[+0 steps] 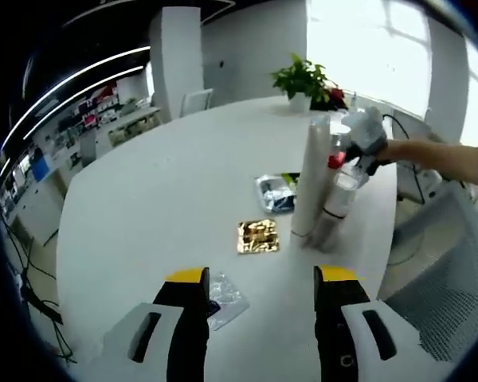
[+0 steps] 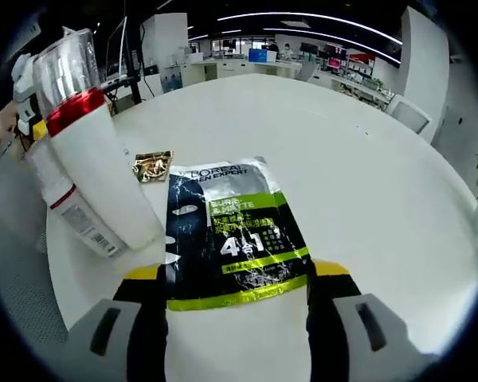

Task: Arrange the skincare products in the storage area until every visible bottle or jar stands upright without overlapping.

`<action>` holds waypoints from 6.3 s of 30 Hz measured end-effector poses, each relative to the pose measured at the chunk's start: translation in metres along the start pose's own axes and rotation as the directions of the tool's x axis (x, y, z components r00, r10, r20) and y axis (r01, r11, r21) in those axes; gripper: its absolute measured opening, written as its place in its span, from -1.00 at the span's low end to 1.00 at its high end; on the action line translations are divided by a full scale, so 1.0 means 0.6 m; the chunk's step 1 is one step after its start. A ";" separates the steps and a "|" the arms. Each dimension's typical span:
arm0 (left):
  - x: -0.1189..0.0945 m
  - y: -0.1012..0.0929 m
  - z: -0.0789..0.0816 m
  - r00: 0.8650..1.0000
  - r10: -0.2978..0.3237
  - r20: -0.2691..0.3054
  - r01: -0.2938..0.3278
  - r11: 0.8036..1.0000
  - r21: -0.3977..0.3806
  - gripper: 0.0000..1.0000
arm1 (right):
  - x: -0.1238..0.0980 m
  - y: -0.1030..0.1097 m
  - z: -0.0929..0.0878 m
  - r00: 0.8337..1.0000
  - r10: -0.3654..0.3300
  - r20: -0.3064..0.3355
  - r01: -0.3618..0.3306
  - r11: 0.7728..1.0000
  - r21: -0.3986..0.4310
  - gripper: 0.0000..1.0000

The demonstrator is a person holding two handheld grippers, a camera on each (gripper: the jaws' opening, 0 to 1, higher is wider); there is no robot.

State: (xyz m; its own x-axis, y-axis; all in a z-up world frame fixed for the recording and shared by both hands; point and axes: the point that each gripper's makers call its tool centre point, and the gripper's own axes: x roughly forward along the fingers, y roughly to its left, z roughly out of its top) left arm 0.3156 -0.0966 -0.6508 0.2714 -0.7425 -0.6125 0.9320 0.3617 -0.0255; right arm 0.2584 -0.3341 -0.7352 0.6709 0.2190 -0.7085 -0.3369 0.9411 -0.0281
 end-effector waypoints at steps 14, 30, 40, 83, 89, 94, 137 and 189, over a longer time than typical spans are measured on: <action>0.111 0.060 0.023 0.999 -0.045 0.010 0.047 0.985 -0.163 -0.57 | 0.013 0.005 0.003 1.000 0.017 0.014 -0.017 1.000 -0.005 0.34; 0.248 0.011 0.061 0.971 -0.235 -0.049 0.223 0.959 -0.172 -0.56 | -0.035 -0.021 -0.018 0.992 -0.098 0.085 0.069 0.952 0.298 -0.02; 0.273 -0.021 0.058 0.942 -0.314 -0.114 0.299 0.945 -0.137 -0.59 | -0.028 -0.001 -0.007 0.991 -0.073 0.116 0.020 0.914 0.406 -0.16; 0.292 -0.027 0.060 0.934 -0.325 -0.149 0.284 0.928 -0.241 -0.83 | -0.022 0.010 -0.014 0.985 -0.056 0.163 -0.047 0.821 0.569 -0.35; 0.307 -0.029 0.073 0.925 -0.369 -0.095 0.323 0.891 -0.318 -0.81 | -0.021 0.010 -0.013 0.982 -0.049 0.183 -0.069 0.805 0.589 -0.41; 0.312 -0.048 0.060 0.909 -0.400 -0.120 0.344 0.879 -0.329 -0.78 | -0.022 0.019 -0.009 0.979 -0.039 0.201 -0.092 0.795 0.599 -0.44; 0.240 -0.036 0.188 0.936 -0.326 0.135 0.353 0.875 -0.332 -1.00 | -0.041 0.033 0.006 0.978 -0.032 0.206 -0.090 0.824 0.560 -0.46; -0.004 0.067 0.224 0.957 -0.137 0.255 0.175 0.975 -0.134 -1.00 | -0.214 0.111 0.225 0.856 -0.044 0.515 -0.121 0.952 0.281 -0.50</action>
State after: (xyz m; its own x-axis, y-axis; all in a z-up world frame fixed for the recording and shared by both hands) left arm 0.3848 -0.1558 -0.5440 0.1933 -0.9041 -0.3810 0.9244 0.2980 -0.2380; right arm 0.2393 -0.2650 -0.5507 0.9292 0.2789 -0.2425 -0.2157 0.9420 0.2571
